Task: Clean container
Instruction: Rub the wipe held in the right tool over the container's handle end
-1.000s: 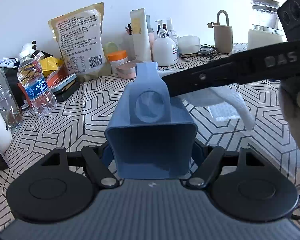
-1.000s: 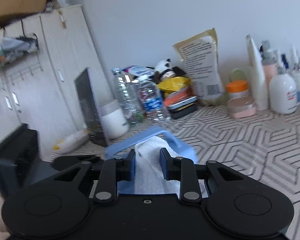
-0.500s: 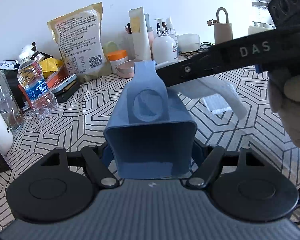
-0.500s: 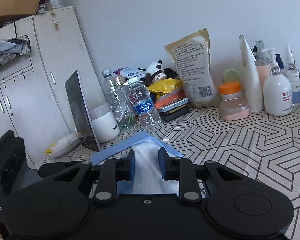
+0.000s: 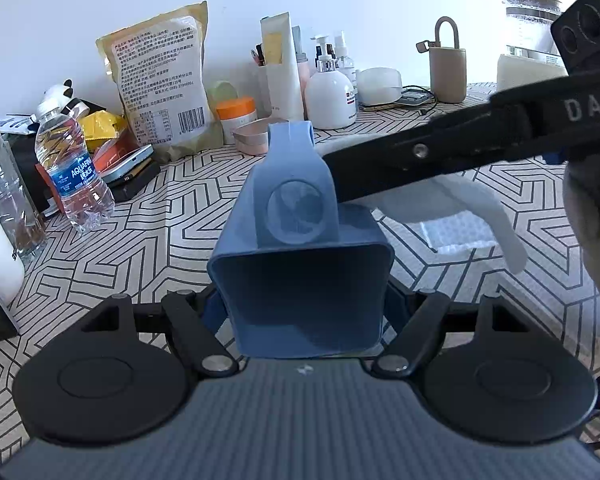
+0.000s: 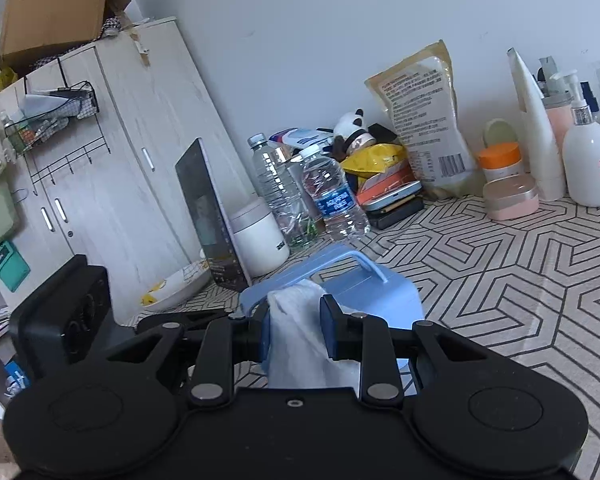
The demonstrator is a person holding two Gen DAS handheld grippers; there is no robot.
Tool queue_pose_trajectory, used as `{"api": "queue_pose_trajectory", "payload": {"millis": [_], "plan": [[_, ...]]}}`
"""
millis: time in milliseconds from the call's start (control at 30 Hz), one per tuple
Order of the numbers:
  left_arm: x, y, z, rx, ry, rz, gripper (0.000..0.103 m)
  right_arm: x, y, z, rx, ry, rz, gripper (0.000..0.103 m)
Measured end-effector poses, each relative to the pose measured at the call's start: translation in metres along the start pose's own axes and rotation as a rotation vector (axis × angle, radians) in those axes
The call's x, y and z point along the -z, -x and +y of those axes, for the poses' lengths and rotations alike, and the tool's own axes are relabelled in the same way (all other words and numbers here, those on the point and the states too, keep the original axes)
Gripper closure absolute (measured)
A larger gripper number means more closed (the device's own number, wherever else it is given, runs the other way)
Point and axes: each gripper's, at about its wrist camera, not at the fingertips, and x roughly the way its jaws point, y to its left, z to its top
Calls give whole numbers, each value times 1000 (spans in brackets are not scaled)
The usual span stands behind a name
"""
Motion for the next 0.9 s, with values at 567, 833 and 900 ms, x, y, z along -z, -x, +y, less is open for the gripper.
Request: {"api": "queue_pose_trajectory", "payload": {"millis": [567, 833, 900], "plan": [[0, -1, 1, -4, 11, 4, 28, 2, 3, -15, 105, -41, -5, 78], [0, 0, 2, -14, 25, 5, 28, 3, 2, -10, 58, -26, 9, 76], [0, 0, 2, -15, 30, 5, 28, 3, 2, -9, 42, -26, 7, 76]]}}
